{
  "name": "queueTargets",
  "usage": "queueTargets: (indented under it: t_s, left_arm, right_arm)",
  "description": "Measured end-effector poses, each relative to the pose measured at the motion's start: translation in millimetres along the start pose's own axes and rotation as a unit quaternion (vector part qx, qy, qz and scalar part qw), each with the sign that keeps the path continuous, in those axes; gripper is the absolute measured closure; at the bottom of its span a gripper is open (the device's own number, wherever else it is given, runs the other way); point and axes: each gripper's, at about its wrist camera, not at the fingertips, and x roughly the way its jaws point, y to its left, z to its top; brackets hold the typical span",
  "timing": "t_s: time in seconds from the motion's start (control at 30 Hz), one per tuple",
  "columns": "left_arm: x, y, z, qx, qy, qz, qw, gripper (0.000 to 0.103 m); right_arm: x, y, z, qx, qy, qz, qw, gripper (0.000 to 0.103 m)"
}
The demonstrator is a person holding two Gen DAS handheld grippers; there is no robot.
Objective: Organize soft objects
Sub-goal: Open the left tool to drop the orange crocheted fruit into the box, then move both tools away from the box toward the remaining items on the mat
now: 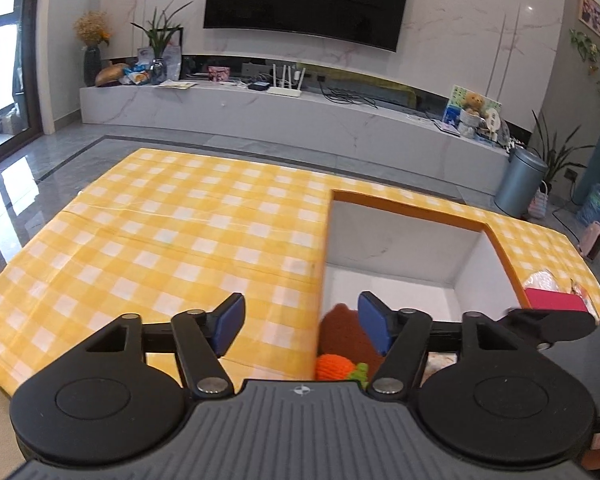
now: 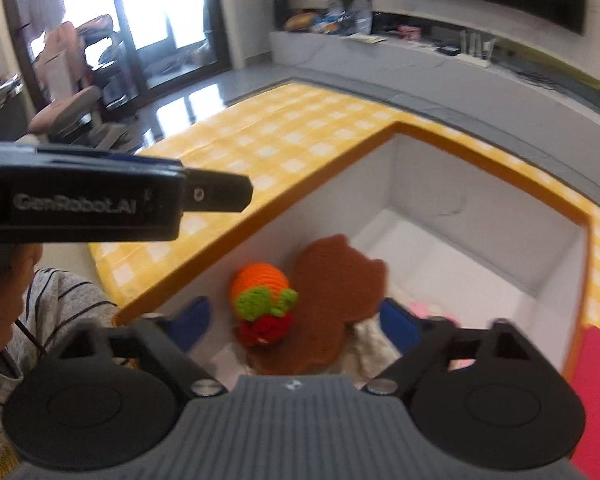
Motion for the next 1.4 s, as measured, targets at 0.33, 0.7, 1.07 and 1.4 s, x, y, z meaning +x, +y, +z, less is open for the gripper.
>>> queueTargets:
  t_s: [0.33, 0.7, 1.07, 1.4]
  left_arm:
    - [8.3, 20.0, -1.1, -0.033, 0.015, -0.008, 0.9993, 0.02]
    - [12.9, 28.1, -2.6, -0.052, 0.022, -0.011, 0.9984, 0.02]
    - [18.3, 45.8, -4.1, -0.083, 0.036, -0.005, 0.9959, 0.02]
    - [17.7, 40.2, -2.8, -0.096, 0.035, -0.003, 0.9948, 0.017]
  right_arm:
    - [44.6, 19.4, 12.5, -0.057, 0.054, 0.025, 0.997, 0.06]
    - [21.5, -26.9, 56.3, -0.013, 0.004, -0.012, 1.0, 0.06]
    - [131.2, -69.8, 99.2, 0.003, 0.087, -0.107, 0.99, 0.058]
    - [86.1, -78.6, 92.6, 0.007, 0.041, -0.1, 0.994, 0.003]
